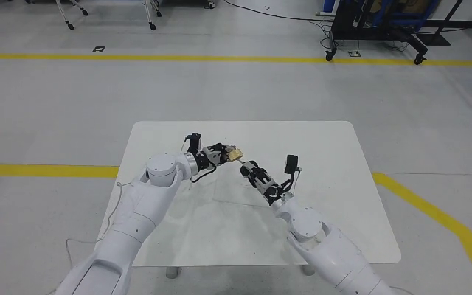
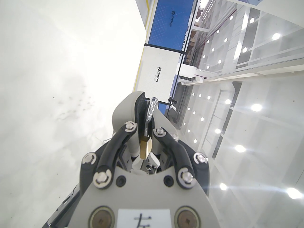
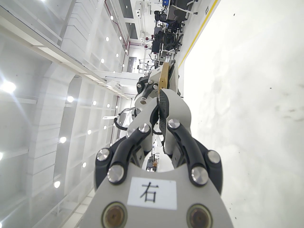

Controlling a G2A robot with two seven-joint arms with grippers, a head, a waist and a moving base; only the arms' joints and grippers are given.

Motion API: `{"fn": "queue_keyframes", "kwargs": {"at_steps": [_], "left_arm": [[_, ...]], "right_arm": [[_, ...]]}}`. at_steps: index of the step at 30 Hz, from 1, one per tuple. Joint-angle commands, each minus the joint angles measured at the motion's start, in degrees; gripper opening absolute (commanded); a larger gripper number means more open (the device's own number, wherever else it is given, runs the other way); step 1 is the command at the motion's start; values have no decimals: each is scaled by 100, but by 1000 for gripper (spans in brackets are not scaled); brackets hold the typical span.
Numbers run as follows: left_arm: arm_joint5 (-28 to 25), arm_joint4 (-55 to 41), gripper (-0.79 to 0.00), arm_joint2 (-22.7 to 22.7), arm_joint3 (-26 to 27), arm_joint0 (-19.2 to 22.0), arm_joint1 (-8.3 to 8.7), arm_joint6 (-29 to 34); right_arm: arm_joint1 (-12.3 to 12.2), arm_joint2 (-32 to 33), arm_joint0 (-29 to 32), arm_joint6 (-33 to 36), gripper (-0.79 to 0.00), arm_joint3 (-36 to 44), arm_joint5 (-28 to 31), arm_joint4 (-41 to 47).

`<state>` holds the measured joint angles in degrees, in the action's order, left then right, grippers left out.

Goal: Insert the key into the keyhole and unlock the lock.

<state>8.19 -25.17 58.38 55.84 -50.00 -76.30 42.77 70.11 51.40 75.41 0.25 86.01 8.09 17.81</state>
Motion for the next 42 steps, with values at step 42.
{"fn": "queue_keyframes", "kwargs": {"at_steps": [42], "left_arm": [[45, 66, -785, 76, 144, -126, -19, -76]], "right_arm": [[393, 161, 92, -731, -785, -114, -228, -482]]}}
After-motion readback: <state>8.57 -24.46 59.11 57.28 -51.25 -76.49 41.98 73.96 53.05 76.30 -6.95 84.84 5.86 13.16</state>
